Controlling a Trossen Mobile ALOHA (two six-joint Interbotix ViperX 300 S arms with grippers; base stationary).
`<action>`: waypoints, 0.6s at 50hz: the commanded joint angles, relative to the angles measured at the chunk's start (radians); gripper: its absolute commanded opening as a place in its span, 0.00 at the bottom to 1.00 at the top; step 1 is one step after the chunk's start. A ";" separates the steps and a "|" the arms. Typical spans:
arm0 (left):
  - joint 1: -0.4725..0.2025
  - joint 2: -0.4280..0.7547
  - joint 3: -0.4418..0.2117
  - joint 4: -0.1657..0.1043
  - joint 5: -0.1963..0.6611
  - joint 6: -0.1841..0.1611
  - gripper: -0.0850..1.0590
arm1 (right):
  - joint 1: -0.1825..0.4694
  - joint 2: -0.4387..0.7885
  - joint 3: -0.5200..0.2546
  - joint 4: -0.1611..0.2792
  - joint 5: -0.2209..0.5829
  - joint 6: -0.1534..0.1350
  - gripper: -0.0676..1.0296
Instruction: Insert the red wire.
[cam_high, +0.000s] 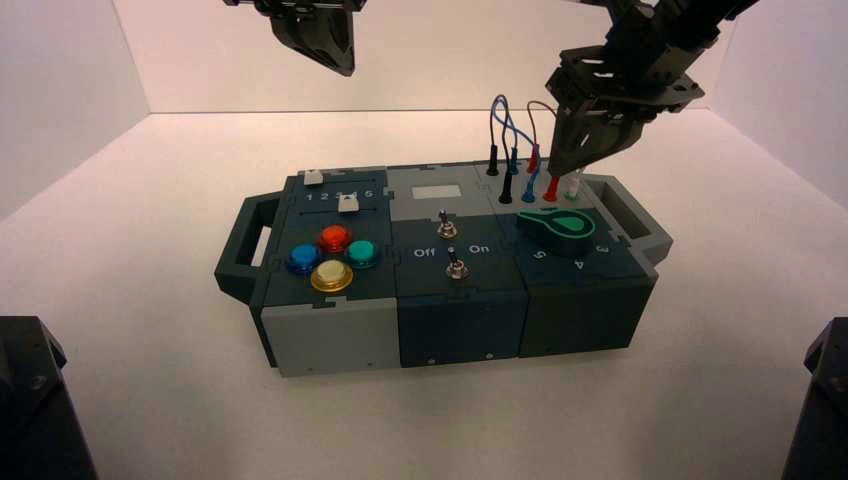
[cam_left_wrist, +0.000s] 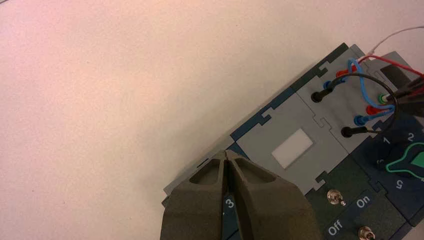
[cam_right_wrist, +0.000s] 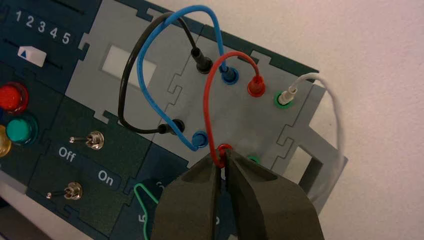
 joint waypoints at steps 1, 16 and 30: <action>0.006 -0.008 -0.034 0.003 -0.008 0.006 0.05 | 0.014 0.028 -0.028 0.003 0.020 0.003 0.04; 0.023 -0.015 -0.032 0.003 -0.008 0.006 0.05 | 0.021 0.120 -0.060 0.003 0.028 0.003 0.04; 0.035 -0.035 -0.026 0.003 -0.008 0.006 0.05 | 0.021 0.069 -0.057 0.003 0.041 0.005 0.04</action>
